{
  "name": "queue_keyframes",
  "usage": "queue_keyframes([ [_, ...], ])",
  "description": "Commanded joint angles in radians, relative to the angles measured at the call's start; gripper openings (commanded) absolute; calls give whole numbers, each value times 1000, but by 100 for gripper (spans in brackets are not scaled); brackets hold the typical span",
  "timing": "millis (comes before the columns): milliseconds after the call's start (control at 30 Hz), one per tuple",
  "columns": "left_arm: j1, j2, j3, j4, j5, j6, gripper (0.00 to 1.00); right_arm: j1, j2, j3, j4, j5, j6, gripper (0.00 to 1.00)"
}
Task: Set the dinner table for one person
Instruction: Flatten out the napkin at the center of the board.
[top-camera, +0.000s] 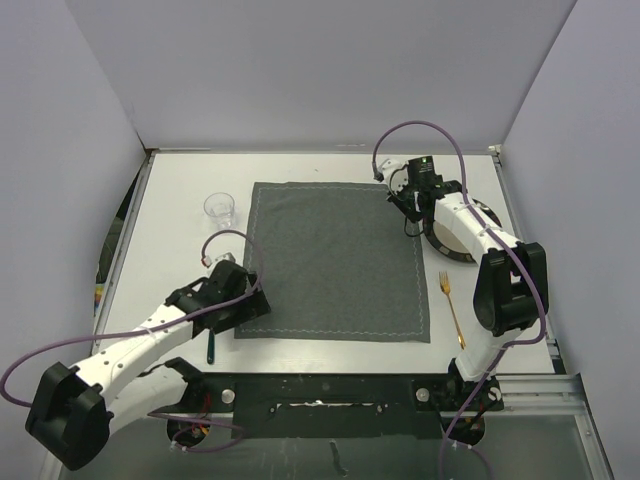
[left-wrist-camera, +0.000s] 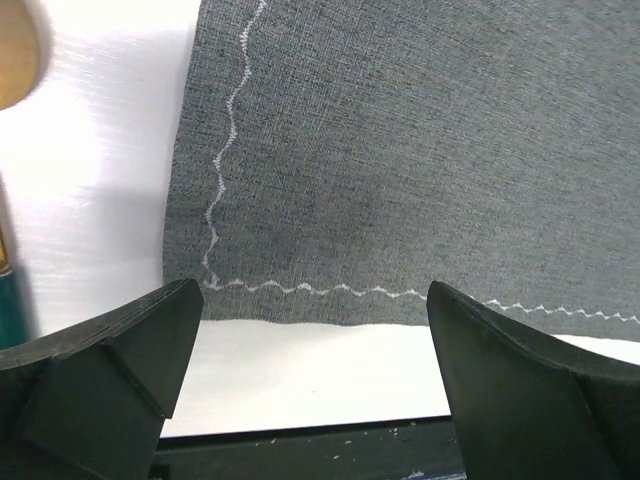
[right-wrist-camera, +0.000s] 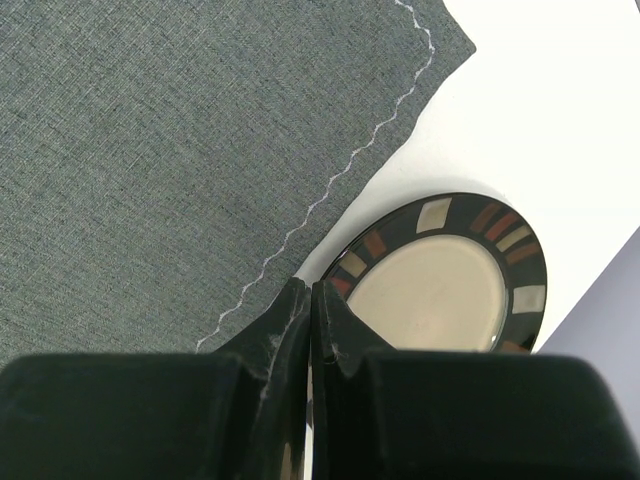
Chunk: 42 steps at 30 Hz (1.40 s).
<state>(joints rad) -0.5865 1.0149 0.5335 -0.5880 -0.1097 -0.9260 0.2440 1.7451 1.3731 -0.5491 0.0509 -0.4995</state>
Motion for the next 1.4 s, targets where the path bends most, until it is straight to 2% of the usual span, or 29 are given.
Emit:
queue_keyframes([
  [0, -10, -102, 66, -96, -41, 18, 98, -16, -55, 44, 27, 2, 20, 0],
  [200, -22, -177, 116, -146, -33, 19, 98, -43, -60, 72, -35, -23, 49, 0],
  [400, -28, -201, 316, -268, -113, 132, 98, -48, -43, 6, -165, -148, 88, 0],
  [533, -29, -148, 412, -306, -132, 188, 98, -50, -31, -32, -143, -143, 97, 0],
  [800, -23, -134, 513, -345, -230, 237, 98, -51, 195, 231, -135, -160, 119, 0],
  [1067, -11, -147, 601, -439, -293, 271, 98, -54, 456, 634, -208, -144, 117, 0],
  [1367, -1, -138, 591, -447, -258, 259, 98, -71, 525, 692, -202, -144, 119, 0],
])
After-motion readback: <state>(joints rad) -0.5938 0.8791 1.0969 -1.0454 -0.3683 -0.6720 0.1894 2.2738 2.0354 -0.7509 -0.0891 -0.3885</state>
